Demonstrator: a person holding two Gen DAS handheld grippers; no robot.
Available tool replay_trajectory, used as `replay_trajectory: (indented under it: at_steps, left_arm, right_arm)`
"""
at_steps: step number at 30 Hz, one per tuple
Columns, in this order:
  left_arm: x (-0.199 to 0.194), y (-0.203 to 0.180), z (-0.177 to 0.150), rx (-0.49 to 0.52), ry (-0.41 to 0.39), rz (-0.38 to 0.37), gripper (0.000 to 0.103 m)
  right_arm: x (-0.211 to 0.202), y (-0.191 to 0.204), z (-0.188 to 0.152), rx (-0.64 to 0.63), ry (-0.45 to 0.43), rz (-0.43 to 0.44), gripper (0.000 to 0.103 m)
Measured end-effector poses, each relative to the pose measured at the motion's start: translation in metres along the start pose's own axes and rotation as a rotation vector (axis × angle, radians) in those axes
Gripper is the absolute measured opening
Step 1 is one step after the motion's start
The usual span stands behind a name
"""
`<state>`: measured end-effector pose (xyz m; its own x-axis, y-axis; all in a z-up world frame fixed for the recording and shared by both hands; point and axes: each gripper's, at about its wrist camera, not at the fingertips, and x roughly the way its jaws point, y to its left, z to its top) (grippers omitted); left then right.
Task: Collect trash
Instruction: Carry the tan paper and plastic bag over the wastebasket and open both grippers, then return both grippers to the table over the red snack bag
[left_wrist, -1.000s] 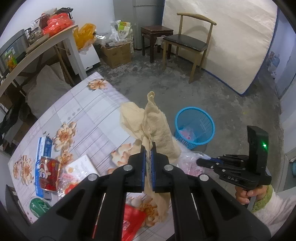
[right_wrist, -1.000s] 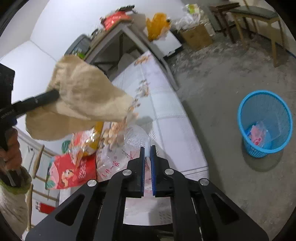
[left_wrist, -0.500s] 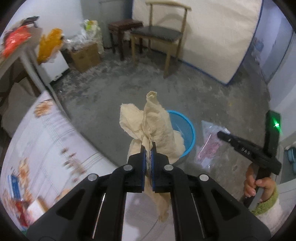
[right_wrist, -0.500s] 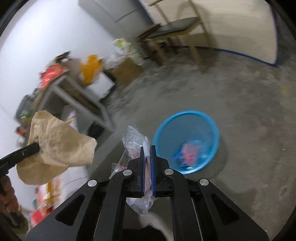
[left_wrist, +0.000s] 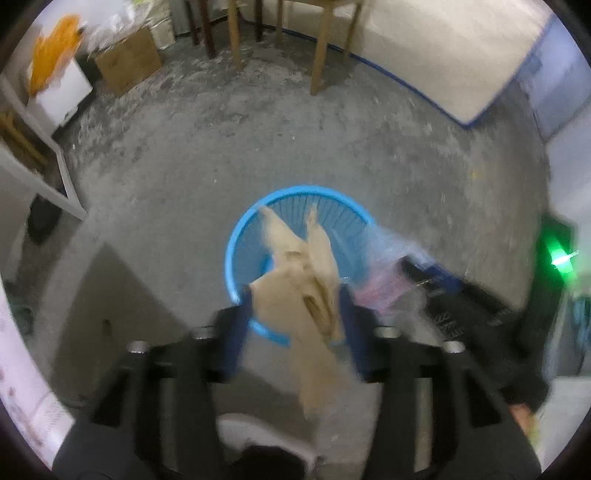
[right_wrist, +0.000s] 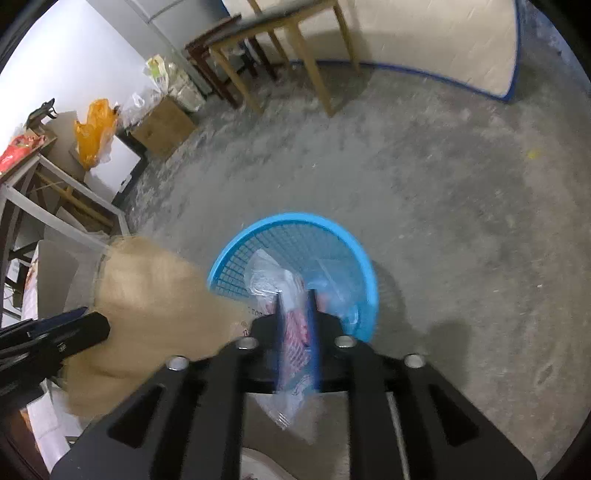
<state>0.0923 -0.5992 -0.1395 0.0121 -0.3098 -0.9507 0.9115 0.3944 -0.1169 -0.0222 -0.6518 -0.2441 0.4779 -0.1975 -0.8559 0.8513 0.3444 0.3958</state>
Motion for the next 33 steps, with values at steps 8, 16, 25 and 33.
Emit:
replay_trajectory:
  at_steps: [8,16,25,33]
  left_arm:
    - [-0.026,0.013,-0.01,-0.008,-0.035,-0.055,0.057]
    - [-0.133,0.027,-0.062,0.037,-0.163,0.006,0.067]
    - [-0.265,0.047,-0.197,-0.06,-0.434,0.071,0.083]
    - [-0.311,0.074,-0.321,-0.175,-0.544,0.176,0.083]
  right_arm:
    - [0.03,-0.016,-0.013,0.065,0.055,0.03,0.053]
    - [-0.04,-0.012,-0.042,0.007,-0.001,0.126,0.063]
    - [-0.145,0.007,-0.105,-0.057,-0.002,0.321,0.074]
    - [-0.2,0.063,-0.155,-0.208,0.047,0.39,0.079]
